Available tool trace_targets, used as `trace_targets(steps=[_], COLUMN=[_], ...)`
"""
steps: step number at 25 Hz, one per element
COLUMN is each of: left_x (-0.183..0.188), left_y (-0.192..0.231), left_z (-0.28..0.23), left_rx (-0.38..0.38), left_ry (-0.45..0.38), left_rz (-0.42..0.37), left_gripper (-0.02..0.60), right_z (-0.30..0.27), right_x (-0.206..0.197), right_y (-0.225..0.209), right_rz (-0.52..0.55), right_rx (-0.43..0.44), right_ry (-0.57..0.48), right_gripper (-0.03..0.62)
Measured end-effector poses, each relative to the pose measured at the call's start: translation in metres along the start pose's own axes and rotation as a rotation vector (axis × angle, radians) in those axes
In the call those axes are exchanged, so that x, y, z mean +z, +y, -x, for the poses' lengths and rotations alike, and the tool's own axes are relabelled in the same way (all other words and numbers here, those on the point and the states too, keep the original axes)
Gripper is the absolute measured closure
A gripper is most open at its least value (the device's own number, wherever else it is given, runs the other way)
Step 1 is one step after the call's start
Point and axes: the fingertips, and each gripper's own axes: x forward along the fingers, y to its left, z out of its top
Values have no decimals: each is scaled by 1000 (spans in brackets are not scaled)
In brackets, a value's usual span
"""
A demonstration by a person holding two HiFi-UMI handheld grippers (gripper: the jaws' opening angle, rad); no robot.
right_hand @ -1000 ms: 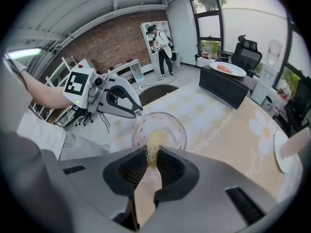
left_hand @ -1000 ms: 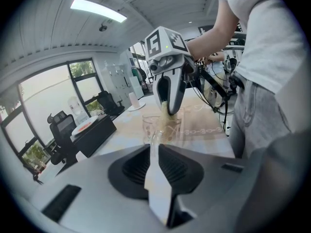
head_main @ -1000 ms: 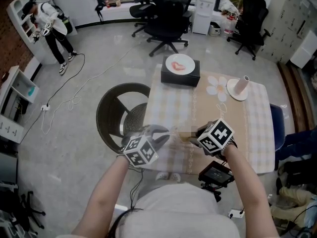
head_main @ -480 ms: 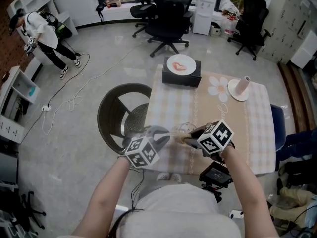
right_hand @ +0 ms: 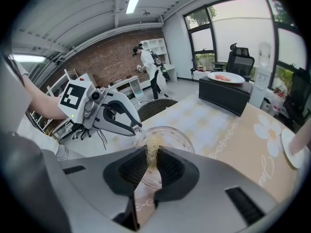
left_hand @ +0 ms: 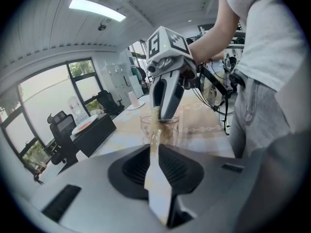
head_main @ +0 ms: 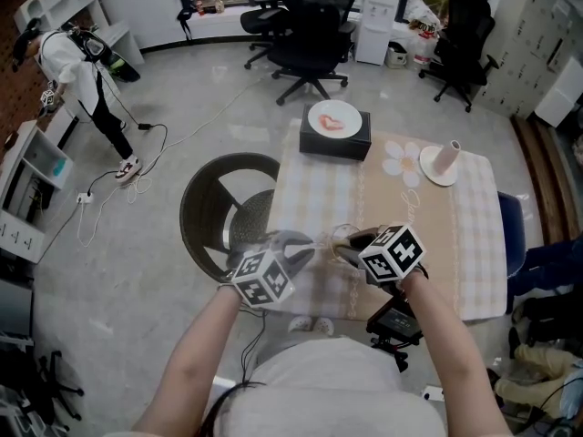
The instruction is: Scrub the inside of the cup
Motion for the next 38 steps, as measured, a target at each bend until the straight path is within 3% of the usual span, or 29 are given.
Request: trace_targets(steps=[8,18,29,38], left_x=[1,5,8,7], left_y=[1,1,-2,-3], left_z=[0,1,2,1], left_rx=[1,-4,-9,-10], left_ry=[-1,-9,-20,-16], left_rz=[-4,3,-11,-30], left_gripper=[525,525,525,525], right_z=[4,8,7,3], right_x=[6,-1,-12,-29], right_y=[-28,-40,-36,-11], right_rz=[22,145,132,113], right_rx=[-223,-384,-323,-74], right_ry=[-55,57,242,416], right_gripper=[539,539,540,539])
